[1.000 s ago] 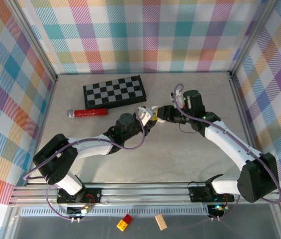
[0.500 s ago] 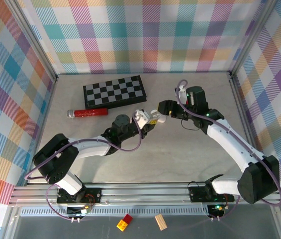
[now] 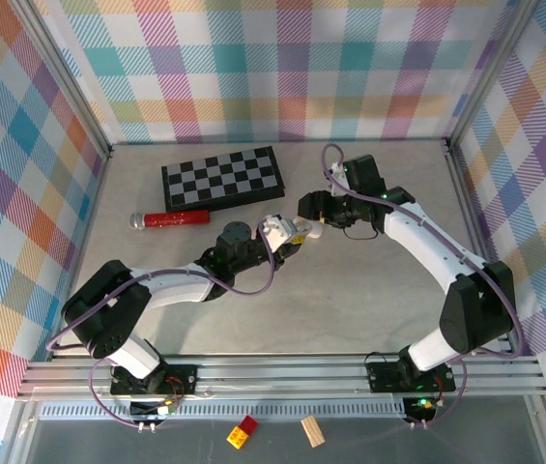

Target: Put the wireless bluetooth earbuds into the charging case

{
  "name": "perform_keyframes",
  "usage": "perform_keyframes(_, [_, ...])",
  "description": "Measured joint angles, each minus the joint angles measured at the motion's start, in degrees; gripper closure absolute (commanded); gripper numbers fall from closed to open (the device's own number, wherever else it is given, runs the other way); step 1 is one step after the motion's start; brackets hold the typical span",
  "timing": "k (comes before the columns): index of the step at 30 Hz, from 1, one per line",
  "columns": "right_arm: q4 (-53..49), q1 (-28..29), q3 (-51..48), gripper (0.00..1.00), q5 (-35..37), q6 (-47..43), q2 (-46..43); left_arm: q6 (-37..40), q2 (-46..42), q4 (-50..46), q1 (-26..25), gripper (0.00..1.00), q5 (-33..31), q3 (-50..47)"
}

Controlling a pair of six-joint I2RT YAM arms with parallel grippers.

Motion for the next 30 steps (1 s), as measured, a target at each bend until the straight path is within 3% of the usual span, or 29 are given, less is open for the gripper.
perform_keyframes(13, [-4.1,-0.1,-0.6,0.35,-1.2,-4.3,-3.0,-3.5,-0.4,-0.8,0.3,0.82,-1.2,0.2])
perform_keyframes(18, [-3.1,-0.1,-3.4,0.32,-0.1,-8.5,-8.1,-4.9,-1.3,-2.1,1.4,0.82,2.0,0.2])
perform_keyframes(23, [-1.7,-0.1,-3.5,0.24,-0.2,-19.8,-15.7,-6.1,-3.9,-6.4,4.2,0.82,10.8,0.2])
perform_keyframes(30, [-6.2,0.1,-3.0,0.24,-5.7,-44.9,-21.7,-6.1,-7.6,-13.7,6.0,0.81,22.1,0.5])
